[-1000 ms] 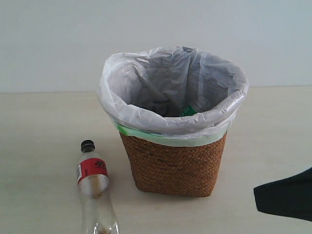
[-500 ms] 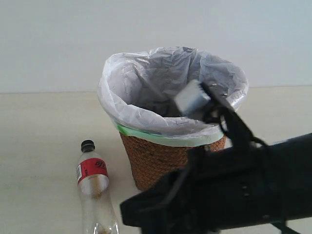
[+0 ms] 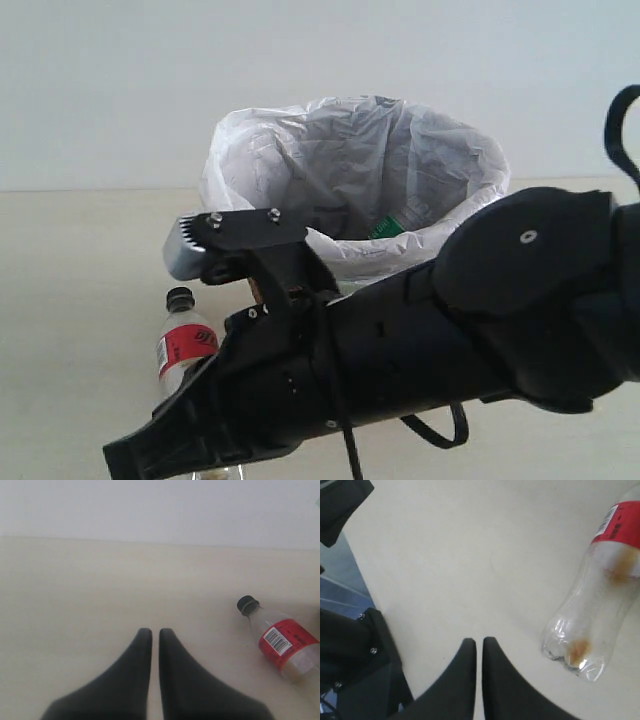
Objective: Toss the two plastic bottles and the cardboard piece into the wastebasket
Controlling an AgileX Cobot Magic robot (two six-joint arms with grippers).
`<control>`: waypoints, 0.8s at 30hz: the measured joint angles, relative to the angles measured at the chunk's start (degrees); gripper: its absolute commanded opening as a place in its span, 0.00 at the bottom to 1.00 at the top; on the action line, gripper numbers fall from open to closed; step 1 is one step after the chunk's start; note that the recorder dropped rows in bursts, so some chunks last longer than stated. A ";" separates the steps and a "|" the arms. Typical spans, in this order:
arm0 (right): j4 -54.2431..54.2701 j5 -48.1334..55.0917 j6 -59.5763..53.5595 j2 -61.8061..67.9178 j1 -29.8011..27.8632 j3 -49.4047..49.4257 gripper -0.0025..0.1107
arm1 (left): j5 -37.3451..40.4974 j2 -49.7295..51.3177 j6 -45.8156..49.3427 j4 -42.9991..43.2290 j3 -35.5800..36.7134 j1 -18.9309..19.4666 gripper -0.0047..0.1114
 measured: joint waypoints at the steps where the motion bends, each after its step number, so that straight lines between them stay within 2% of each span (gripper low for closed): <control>1: -0.48 -1.13 0.25 -1.35 0.00 0.34 0.02 | 0.00 0.00 0.00 0.00 0.00 0.00 0.08; 9: -1.33 -11.59 1.04 -23.27 0.00 10.26 0.02 | 0.00 0.00 0.00 0.00 0.00 0.00 0.08; 17: -1.62 -22.90 1.04 -49.38 0.00 26.95 0.02 | 0.00 0.00 0.00 0.00 0.00 0.00 0.08; 24: -1.62 -24.66 1.04 -67.59 0.00 33.14 0.02 | 0.00 0.00 0.00 0.00 0.00 0.00 0.08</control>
